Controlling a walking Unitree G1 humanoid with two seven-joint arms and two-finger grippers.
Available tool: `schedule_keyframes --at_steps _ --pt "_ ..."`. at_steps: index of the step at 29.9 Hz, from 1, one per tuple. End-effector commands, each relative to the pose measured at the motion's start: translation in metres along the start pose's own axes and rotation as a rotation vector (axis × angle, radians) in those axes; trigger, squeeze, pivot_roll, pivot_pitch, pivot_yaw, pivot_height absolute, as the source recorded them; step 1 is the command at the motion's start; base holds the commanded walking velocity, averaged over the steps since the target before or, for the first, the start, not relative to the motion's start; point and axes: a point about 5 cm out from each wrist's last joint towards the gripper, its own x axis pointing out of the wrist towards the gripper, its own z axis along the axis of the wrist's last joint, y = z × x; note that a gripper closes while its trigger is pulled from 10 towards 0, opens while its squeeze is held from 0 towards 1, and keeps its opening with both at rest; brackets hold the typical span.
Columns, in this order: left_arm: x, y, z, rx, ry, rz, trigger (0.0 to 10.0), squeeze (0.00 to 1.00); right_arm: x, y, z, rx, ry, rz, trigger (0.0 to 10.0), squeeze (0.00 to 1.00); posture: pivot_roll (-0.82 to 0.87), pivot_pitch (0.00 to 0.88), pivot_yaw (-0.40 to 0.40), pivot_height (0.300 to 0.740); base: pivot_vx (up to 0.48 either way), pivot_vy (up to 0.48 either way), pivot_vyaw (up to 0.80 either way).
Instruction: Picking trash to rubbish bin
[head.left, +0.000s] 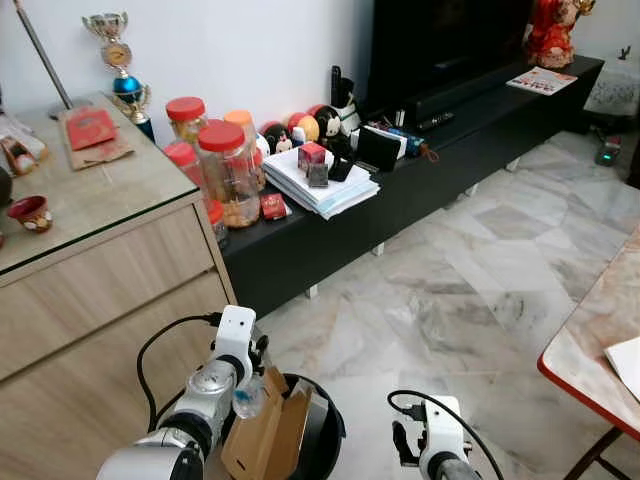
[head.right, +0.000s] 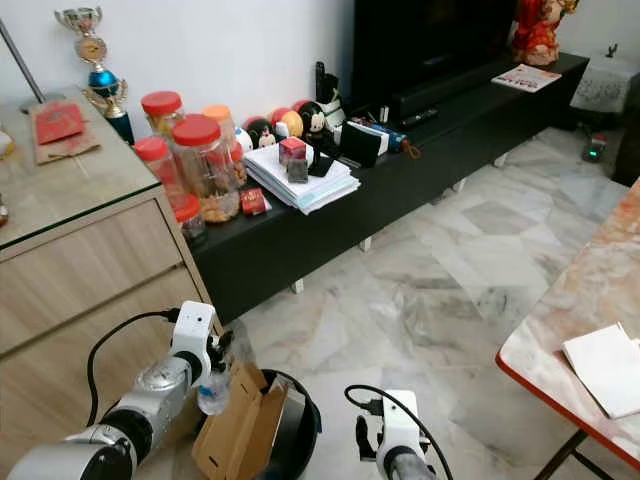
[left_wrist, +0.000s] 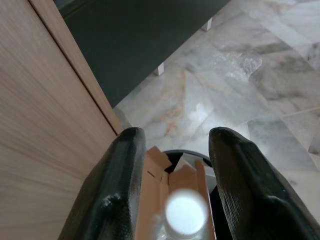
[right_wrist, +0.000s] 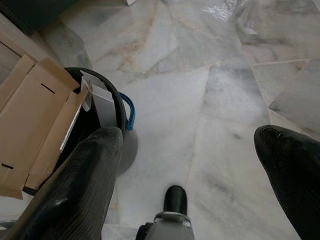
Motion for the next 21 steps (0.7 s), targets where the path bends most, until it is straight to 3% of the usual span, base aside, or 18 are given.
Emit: schedule_keyframes --at_steps 1,7,8,10,11,21 --pt "0.003 0.001 0.009 0.001 -0.024 0.000 10.0 1.00 0.000 -0.001 0.001 0.007 -0.007 -0.006 10.0 0.00 -0.07 0.014 0.028 0.740 0.000 0.000 0.00" --pt "0.004 0.001 0.015 0.005 -0.043 0.000 10.0 1.00 0.000 -0.002 0.001 0.006 -0.008 -0.008 10.0 0.00 -0.07 0.021 0.023 0.740 0.000 0.000 0.00" --pt "0.004 0.001 0.015 0.011 -0.048 0.002 10.0 0.56 0.000 -0.002 0.000 0.005 -0.007 -0.007 10.0 0.00 -0.07 0.022 0.023 0.740 0.000 0.000 0.00" --pt "0.004 0.001 0.016 0.013 -0.050 0.002 10.0 0.56 0.000 -0.002 0.000 0.004 -0.007 -0.007 10.0 0.00 -0.07 0.023 0.023 0.740 0.000 0.000 0.00" --pt "0.003 0.001 0.014 0.017 -0.049 0.004 10.0 0.00 0.000 -0.002 0.000 0.004 -0.007 -0.007 10.0 0.00 -0.07 0.024 0.022 0.740 0.000 0.000 0.00" --pt "-0.009 0.015 -0.019 0.000 0.039 0.067 10.0 0.00 0.000 -0.001 0.001 0.001 -0.009 -0.003 10.0 0.00 -0.06 0.029 0.019 0.740 0.000 0.000 0.00"
